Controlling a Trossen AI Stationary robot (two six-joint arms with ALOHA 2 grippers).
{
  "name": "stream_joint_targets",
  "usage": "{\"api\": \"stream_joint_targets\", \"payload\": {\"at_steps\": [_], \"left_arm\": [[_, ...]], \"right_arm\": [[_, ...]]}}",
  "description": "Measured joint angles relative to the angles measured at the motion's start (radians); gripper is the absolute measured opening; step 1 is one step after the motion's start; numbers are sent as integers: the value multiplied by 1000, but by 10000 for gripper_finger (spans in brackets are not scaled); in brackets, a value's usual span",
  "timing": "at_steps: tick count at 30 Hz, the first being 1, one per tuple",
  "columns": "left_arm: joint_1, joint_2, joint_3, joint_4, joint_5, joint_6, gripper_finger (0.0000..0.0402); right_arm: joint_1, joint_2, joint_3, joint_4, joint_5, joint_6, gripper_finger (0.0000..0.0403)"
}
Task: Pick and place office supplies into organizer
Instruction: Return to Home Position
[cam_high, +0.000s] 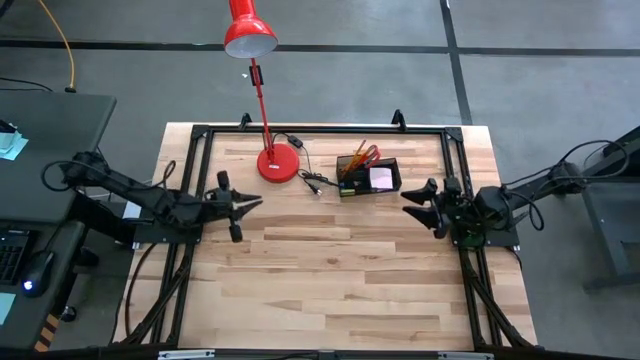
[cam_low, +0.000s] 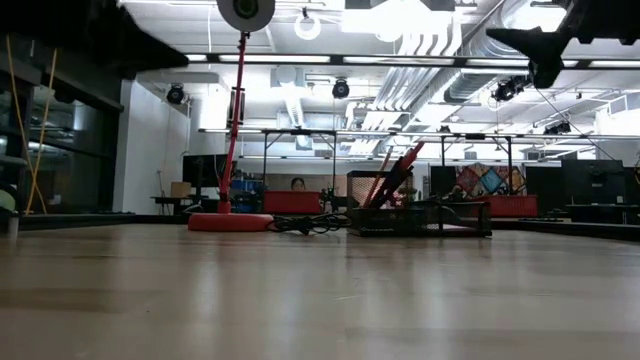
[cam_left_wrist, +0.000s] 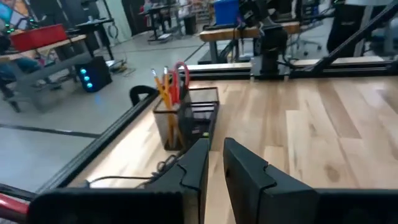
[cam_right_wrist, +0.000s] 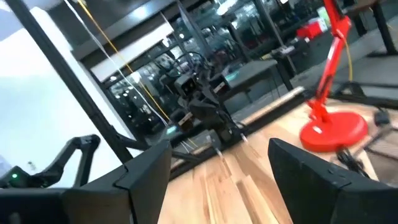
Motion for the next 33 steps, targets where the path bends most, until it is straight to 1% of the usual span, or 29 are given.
{"api": "stream_joint_targets", "payload": {"at_steps": [2, 3, 4, 7, 8, 11, 13, 15, 16, 18, 20, 23, 25, 27, 30, 33], "left_arm": [[0, -3, -46, 56, 27, 26, 41], [0, -8, -56, 46, 42, 64, 40], [0, -15, -61, 1, 53, 88, 40], [0, -23, -63, -133, 151, 72, 37], [0, -23, -63, -158, 152, 56, 38], [0, -24, -63, -170, 48, 24, 39], [1, -40, -63, -146, 0, 55, 42], [0, -64, -62, -100, -32, 100, 45], [0, -83, -62, -99, -22, 131, 46], [0, -132, -70, -115, 30, 166, 46], [-1, -180, -102, -113, 43, 147, 45], [1, -266, -185, -77, 28, 105, 45], [0, -317, -235, -2, 24, 106, 46], [0, -366, -271, 37, 24, 112, 47], [0, -421, -296, 5, 19, 114, 44], [1, -456, -295, -7, -6, 160, 46]], "right_arm": [[0, -21, -1, -31, 20, 12, 259], [0, -31, -1, -39, 31, 14, 259], [0, -39, -1, -46, 44, 14, 259], [0, -61, -1, -55, 75, -5, 259], [0, -69, -1, -64, 94, -7, 259], [0, -111, -1, -117, 152, 6, 259], [0, -145, -1, -152, 146, -11, 259], [1, -181, -1, -177, 110, -43, 259], [1, -202, -1, -194, 106, -51, 259], [1, -244, -1, -230, 132, -54, 259], [1, -286, -1, -289, 167, -54, 259], [0, -339, -1, -350, 180, -55, 259], [1, -372, -1, -371, 178, -60, 259], [1, -386, -1, -384, 182, -66, 259], [0, -384, -1, -397, 214, -79, 259], [0, -384, 0, -421, 235, -75, 259]]}}
